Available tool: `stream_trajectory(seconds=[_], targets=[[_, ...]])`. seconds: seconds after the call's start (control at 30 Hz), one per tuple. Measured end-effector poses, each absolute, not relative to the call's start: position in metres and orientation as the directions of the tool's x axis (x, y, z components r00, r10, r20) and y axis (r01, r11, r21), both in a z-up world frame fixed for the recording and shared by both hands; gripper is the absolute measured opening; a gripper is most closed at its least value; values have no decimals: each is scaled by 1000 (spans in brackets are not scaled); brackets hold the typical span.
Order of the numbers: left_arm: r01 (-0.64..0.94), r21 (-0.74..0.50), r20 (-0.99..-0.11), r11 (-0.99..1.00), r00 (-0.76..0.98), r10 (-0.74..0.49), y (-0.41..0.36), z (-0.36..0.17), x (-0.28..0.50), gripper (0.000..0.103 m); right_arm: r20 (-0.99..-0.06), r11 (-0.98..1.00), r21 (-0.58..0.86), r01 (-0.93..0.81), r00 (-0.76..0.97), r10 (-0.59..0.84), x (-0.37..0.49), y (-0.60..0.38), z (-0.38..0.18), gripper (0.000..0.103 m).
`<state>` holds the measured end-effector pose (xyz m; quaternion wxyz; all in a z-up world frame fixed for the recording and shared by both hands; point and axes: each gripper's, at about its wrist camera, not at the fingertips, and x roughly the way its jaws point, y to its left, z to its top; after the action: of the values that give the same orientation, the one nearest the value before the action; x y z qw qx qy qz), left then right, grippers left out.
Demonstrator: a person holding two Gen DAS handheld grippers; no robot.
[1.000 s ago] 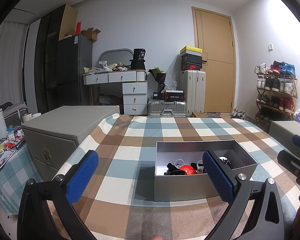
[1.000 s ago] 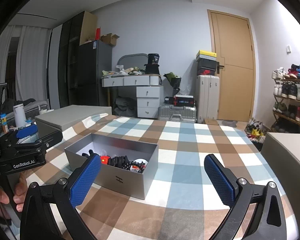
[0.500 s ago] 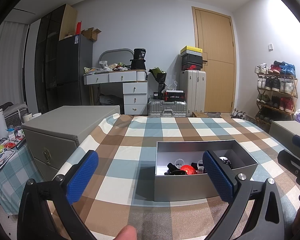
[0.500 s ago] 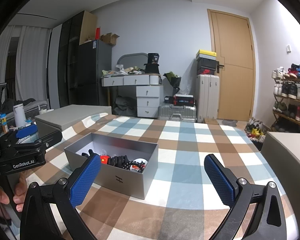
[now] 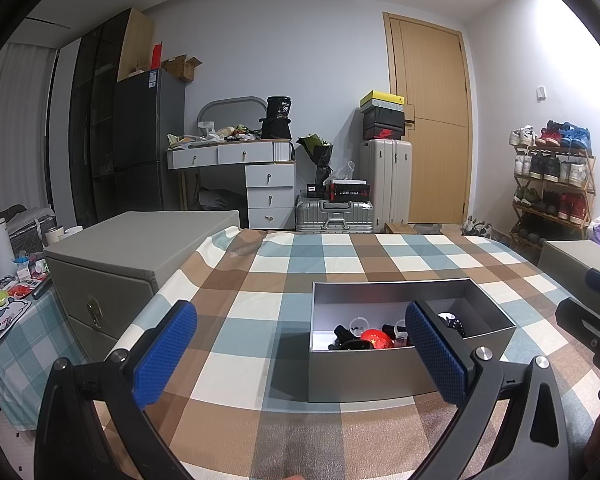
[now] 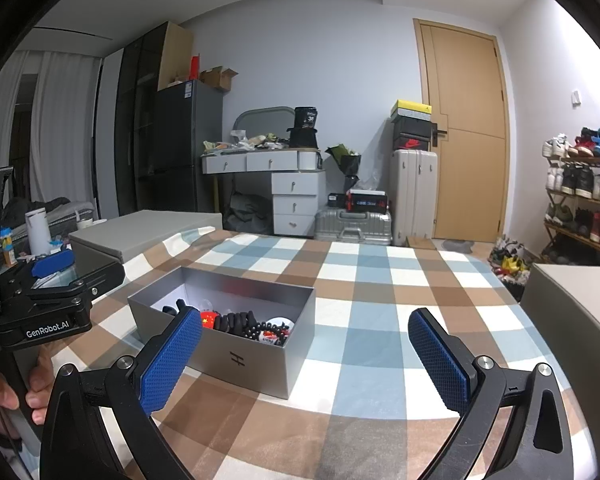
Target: Organize jewelry
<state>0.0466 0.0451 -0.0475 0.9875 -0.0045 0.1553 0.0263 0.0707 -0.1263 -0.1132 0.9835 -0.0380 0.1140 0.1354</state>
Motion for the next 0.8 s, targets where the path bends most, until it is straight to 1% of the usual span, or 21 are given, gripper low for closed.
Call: stream_trajectory(seconds=[0.8], targets=[[-42,1,-309,999,950,40,43,-47,46,102,-234,960,-44,-275,937,258,70,-127,-113,103]])
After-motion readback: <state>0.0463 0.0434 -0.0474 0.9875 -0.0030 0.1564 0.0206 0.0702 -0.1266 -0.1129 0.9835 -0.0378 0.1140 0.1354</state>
